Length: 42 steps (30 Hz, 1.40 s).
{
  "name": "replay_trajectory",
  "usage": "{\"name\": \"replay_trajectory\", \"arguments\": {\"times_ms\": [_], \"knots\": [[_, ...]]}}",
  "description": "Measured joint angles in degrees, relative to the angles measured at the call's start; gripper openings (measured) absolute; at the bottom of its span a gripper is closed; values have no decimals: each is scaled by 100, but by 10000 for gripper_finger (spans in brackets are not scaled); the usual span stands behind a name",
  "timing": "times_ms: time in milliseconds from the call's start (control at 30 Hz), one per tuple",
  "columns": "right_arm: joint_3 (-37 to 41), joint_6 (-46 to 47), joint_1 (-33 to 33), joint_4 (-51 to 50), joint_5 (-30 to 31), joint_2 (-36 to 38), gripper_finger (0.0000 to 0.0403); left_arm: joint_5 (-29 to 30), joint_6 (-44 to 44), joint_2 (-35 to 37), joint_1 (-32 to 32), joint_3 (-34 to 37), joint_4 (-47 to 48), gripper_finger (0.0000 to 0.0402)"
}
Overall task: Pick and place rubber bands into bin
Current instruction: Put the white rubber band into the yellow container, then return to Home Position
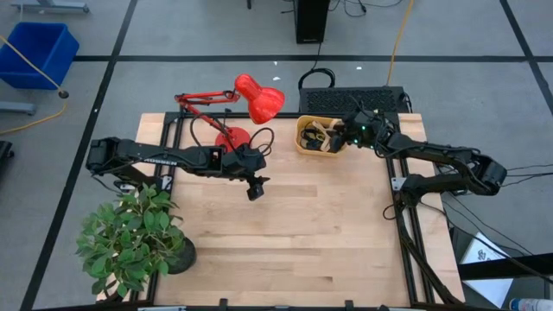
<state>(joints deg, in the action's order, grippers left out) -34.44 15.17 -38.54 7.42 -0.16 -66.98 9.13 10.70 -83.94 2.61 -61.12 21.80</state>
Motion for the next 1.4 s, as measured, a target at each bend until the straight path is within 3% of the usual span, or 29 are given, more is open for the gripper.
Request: {"name": "replay_trajectory", "arguments": {"times_ms": [333,467,1000,1133,1300,1400], "knots": [[0,1517,0,-467,-19,0,162,0,3,0,0,0,0,228],[0,1935,2,-600,-400,-2,164,0,4,0,-1,0,0,228],[0,4450,2,638,-607,0,161,-7,33,0,-9,0,26,228],[0,4402,1,1149,-1236,-1,161,-11,13,1,-8,0,178,228],[-2,3148,39,2370,-2369,94,163,-28,12,290,-7,2,287,228],[-2,2567,89,2764,-2742,319,163,-31,-62,542,8,4,368,228]]}}
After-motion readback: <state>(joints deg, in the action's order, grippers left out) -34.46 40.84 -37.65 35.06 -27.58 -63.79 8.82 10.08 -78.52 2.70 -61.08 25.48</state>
